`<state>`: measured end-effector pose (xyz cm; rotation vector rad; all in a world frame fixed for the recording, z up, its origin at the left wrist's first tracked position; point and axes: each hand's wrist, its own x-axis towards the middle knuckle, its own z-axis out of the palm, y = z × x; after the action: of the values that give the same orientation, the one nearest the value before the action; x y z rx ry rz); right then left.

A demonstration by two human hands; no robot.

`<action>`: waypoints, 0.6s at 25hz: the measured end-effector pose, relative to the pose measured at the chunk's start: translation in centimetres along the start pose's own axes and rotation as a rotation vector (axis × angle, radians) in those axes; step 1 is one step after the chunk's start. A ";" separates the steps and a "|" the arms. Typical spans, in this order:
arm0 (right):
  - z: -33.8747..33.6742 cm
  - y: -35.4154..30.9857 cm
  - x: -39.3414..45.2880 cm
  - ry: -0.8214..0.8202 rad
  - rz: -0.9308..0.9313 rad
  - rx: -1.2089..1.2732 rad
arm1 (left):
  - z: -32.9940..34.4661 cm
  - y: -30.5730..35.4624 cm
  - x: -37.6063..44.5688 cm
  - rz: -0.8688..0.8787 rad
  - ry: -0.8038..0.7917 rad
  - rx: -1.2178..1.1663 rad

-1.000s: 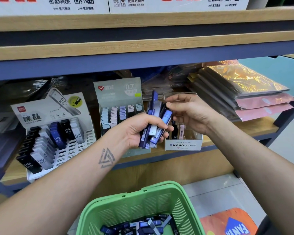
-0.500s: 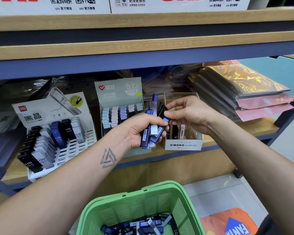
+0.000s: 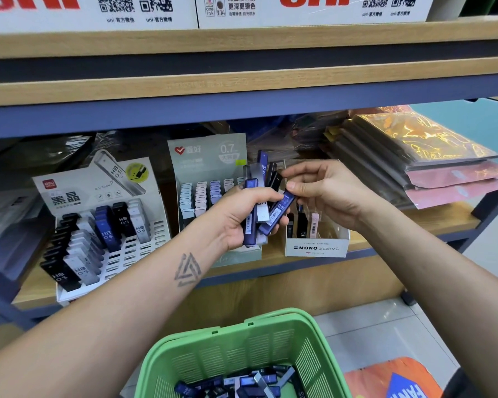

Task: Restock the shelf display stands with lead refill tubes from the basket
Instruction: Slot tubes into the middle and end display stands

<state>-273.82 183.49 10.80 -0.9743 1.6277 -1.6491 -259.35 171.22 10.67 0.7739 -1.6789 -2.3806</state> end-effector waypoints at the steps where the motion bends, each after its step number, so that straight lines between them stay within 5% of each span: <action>1: 0.1 0.0 0.0 -0.002 -0.016 0.007 | 0.0 0.1 -0.1 -0.001 0.002 -0.007; 15: 10.7 -1.3 1.3 -0.049 0.065 0.201 | -6.8 3.0 -5.7 0.073 0.183 -0.019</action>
<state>-265.42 176.64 11.86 -0.8448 1.4149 -1.6934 -251.74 166.53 13.61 0.8814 -1.5816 -2.2004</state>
